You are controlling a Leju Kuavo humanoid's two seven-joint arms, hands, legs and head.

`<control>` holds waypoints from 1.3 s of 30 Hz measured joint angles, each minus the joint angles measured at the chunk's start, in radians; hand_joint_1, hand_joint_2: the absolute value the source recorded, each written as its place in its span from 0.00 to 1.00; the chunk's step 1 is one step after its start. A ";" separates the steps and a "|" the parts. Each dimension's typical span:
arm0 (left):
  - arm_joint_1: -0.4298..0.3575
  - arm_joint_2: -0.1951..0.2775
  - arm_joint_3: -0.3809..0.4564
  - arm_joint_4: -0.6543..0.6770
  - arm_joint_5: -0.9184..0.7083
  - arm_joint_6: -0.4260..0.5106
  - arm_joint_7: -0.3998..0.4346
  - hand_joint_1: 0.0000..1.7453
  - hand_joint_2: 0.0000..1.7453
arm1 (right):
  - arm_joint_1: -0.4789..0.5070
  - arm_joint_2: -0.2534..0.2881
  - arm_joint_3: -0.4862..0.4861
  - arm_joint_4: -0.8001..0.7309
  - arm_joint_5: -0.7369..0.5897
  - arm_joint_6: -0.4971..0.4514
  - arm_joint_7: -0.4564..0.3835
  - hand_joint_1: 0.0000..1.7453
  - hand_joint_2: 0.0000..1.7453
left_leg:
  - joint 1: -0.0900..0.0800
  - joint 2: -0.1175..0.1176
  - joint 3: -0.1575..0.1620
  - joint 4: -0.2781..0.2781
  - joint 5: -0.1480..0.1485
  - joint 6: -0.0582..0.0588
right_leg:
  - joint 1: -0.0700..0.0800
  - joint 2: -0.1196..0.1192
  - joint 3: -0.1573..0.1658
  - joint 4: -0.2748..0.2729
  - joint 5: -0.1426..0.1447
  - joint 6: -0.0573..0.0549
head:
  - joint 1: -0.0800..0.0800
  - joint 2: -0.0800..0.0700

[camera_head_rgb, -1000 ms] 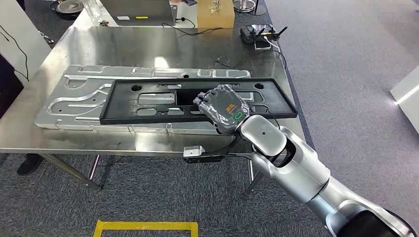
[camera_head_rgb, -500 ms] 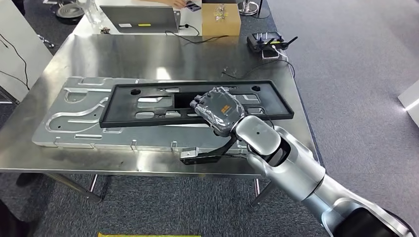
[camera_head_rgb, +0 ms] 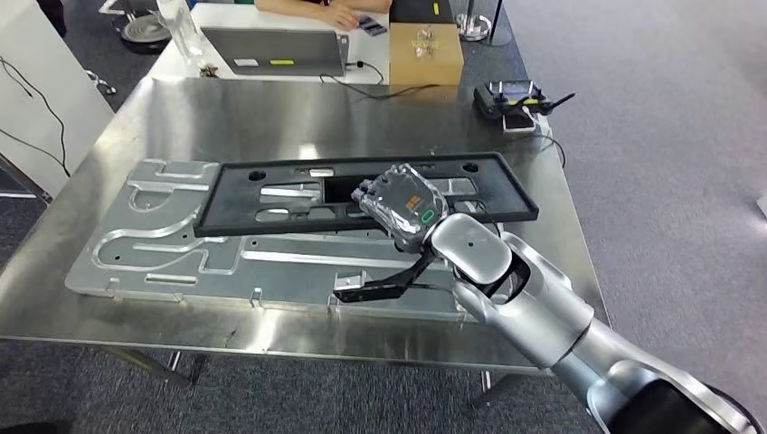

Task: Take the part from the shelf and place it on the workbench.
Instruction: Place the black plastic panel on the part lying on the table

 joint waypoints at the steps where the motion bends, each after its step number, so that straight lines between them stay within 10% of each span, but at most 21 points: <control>1: -0.001 0.001 0.000 0.000 0.000 0.000 0.000 0.00 1.00 | 0.000 0.004 0.000 0.003 0.000 0.001 0.000 1.00 1.00 | 0.000 0.002 0.004 0.006 0.000 -0.004 | -0.004 0.000 0.013 -0.008 0.003 -0.003 | 0.001 0.000; 4: -0.002 0.006 -0.002 0.000 0.001 0.001 -0.005 0.00 1.00 | 0.000 0.016 0.001 0.018 -0.001 0.005 0.000 1.00 1.00 | 0.002 0.011 -0.036 0.098 -0.022 -0.015 | -0.013 -0.004 0.048 -0.024 0.000 -0.012 | 0.001 0.000; 8: -0.002 0.009 -0.003 0.000 0.011 0.005 -0.019 0.00 1.00 | 0.009 0.030 0.006 0.054 -0.005 0.009 -0.001 1.00 1.00 | 0.014 0.016 -0.169 0.258 -0.094 -0.042 | -0.015 -0.005 0.063 -0.022 -0.022 -0.012 | 0.000 0.000; 11: 0.000 0.010 -0.003 0.000 0.020 0.011 -0.032 0.00 1.00 | 0.017 0.038 0.007 0.081 -0.007 0.009 -0.001 1.00 1.00 | 0.024 0.022 -0.143 0.114 0.031 -0.057 | -0.022 -0.004 0.080 -0.007 -0.049 0.001 | 0.000 0.000; 15: 0.003 0.012 -0.004 0.000 0.033 -0.004 -0.049 0.00 1.00 | 0.025 0.056 0.007 0.135 -0.019 0.008 -0.008 0.00 0.00 | 0.021 0.021 -0.123 0.017 0.068 -0.032 | -0.019 -0.003 0.079 0.007 -0.069 0.022 | 0.000 0.000; 18: 0.002 0.012 -0.006 0.000 0.039 -0.020 -0.048 0.00 1.00 | 0.039 0.076 0.008 0.189 -0.030 -0.001 -0.021 0.00 0.00 | 0.022 0.018 -0.119 0.013 0.082 -0.024 | -0.014 -0.005 0.083 0.003 -0.069 0.002 | 0.000 0.000; 22: -0.003 0.012 -0.010 0.000 0.043 -0.014 -0.035 0.00 0.00 | 0.052 0.107 0.010 0.248 -0.036 -0.014 -0.031 0.00 0.00 | 0.019 0.016 -0.117 0.013 0.078 -0.017 | -0.015 -0.005 0.089 -0.007 -0.068 -0.006 | 0.000 0.000; 28: -0.008 0.012 -0.018 0.000 0.054 -0.003 -0.026 0.00 0.00 | 0.057 0.125 0.012 0.284 -0.036 -0.020 -0.035 0.00 0.00 | 0.016 0.017 -0.116 0.013 0.076 -0.011 | -0.016 -0.005 0.090 -0.012 -0.067 -0.001 | 0.000 0.000; 33: -0.009 0.012 -0.021 0.000 0.057 -0.003 -0.023 0.00 0.00 | 0.057 0.130 0.012 0.297 -0.036 -0.022 -0.036 0.00 0.00 | 0.014 0.017 -0.116 0.013 0.077 -0.010 | -0.021 -0.005 0.092 -0.014 -0.066 0.037 | 0.000 0.000; 39: -0.009 0.012 -0.023 0.000 0.067 -0.003 -0.019 0.00 0.00 | 0.057 0.131 0.012 0.292 -0.036 -0.024 -0.037 0.00 0.00 | 0.014 0.018 -0.115 0.013 0.077 -0.010 | -0.019 -0.005 0.091 -0.012 -0.066 0.038 | 0.000 0.000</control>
